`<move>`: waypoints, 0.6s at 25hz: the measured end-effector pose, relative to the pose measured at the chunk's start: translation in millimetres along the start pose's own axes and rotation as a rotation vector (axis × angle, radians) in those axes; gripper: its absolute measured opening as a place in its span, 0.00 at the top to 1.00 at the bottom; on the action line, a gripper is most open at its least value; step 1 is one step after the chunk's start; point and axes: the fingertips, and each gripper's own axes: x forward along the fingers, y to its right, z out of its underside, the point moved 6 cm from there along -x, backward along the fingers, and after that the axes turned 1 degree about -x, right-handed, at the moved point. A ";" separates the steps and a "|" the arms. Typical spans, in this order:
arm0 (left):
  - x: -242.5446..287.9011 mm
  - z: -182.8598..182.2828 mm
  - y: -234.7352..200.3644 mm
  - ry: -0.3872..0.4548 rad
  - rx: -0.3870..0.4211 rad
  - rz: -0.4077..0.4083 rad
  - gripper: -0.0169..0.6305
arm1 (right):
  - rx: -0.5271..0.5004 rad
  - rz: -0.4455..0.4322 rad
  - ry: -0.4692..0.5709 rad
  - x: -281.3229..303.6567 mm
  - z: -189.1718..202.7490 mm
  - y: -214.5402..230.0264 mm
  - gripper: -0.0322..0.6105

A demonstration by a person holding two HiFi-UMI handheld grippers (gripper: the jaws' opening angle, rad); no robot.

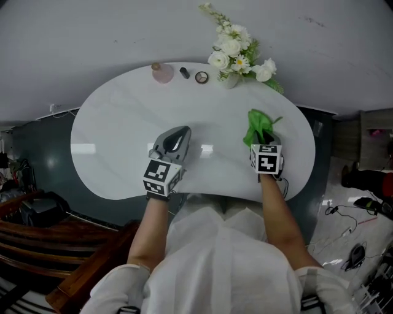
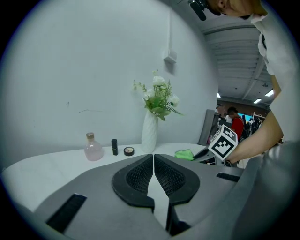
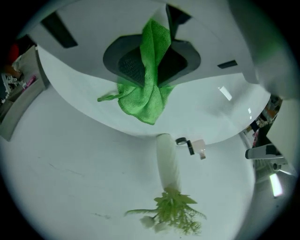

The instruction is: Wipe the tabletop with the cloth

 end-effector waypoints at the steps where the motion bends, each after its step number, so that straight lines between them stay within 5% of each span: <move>1: -5.4 1.4 -5.9 -0.002 -0.003 -0.007 0.94 | -0.023 -0.022 0.007 5.4 -8.3 -16.3 0.83; 15: -37.0 24.0 -51.2 -0.047 0.009 0.013 0.94 | -0.292 -0.241 0.033 30.6 -53.7 -184.9 0.83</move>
